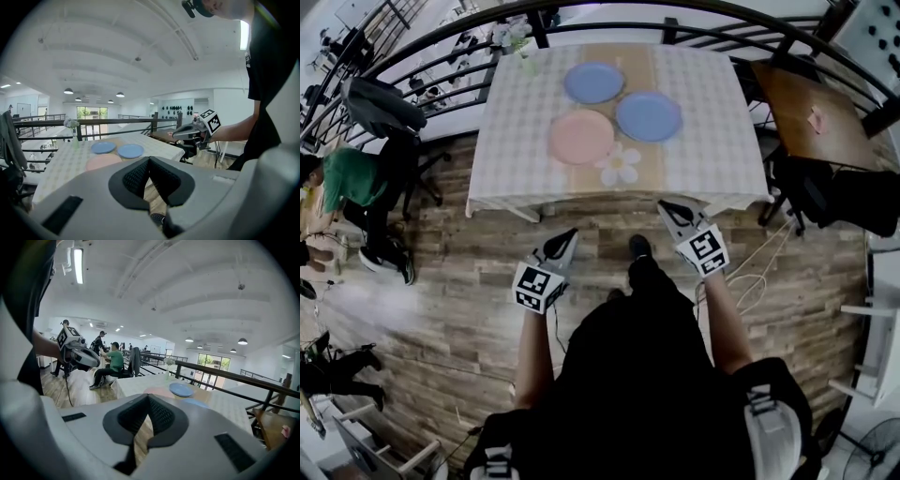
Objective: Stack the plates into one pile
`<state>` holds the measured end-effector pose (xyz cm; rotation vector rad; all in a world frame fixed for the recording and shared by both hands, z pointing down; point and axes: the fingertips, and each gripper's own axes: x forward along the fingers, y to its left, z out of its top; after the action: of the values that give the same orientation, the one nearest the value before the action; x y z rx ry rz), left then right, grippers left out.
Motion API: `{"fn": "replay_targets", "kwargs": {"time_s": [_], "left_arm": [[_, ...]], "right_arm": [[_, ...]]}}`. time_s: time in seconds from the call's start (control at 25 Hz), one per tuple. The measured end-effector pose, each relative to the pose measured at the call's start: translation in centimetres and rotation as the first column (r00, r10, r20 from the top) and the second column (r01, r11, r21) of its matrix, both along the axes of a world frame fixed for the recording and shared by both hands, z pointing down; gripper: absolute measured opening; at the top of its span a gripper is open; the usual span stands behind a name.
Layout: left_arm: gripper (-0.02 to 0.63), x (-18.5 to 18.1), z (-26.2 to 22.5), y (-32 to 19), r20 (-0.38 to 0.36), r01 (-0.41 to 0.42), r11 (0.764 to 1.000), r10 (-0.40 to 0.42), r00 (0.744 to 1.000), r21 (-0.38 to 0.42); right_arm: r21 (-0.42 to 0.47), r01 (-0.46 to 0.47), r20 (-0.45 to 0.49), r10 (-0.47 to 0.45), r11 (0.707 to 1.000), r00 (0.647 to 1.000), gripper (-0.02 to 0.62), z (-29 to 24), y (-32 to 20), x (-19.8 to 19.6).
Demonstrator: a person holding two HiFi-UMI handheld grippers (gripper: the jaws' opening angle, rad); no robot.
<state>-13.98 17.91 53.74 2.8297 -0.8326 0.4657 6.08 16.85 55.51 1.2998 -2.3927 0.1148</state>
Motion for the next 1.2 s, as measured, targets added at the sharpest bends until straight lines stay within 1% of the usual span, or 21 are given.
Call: {"fn": "replay_targets", "kwargs": {"time_s": [0.16, 0.36, 0.6, 0.8, 0.96, 1.2], "left_arm": [[0.000, 1.0, 0.0, -2.0, 0.005, 0.003, 1.000, -0.003, 1.000, -0.007], [-0.001, 2.3, 0.3, -5.0, 0.004, 0.018, 1.000, -0.018, 1.000, -0.013], [0.000, 3.9, 1.0, -8.2, 0.014, 0.043, 0.999, -0.042, 0.999, -0.024], [0.000, 5.5, 1.4, -9.8, 0.030, 0.070, 0.997, -0.068, 0.997, -0.036], [0.000, 6.2, 1.3, -10.8, 0.041, 0.105, 0.994, -0.103, 0.994, -0.041], [0.000, 7.5, 1.1, -13.4, 0.049, 0.147, 0.989, -0.145, 0.988, -0.036]], "right_arm": [[-0.020, -0.010, -0.011, 0.009, 1.000, 1.000, -0.002, 0.3, -2.2, 1.7], [-0.023, -0.010, -0.029, 0.010, 1.000, 1.000, -0.002, 0.5, -5.2, 3.8], [-0.039, 0.006, -0.049, -0.008, 0.999, 0.999, -0.002, 1.3, -8.4, 5.9], [-0.055, 0.030, -0.055, -0.033, 0.998, 0.998, -0.002, 2.1, -10.9, 7.9], [-0.062, 0.066, -0.057, -0.069, 0.996, 0.996, -0.002, 2.5, -12.6, 8.5], [-0.030, 0.147, -0.065, -0.148, 0.989, 0.987, -0.002, 3.0, -16.2, 8.9]]}}
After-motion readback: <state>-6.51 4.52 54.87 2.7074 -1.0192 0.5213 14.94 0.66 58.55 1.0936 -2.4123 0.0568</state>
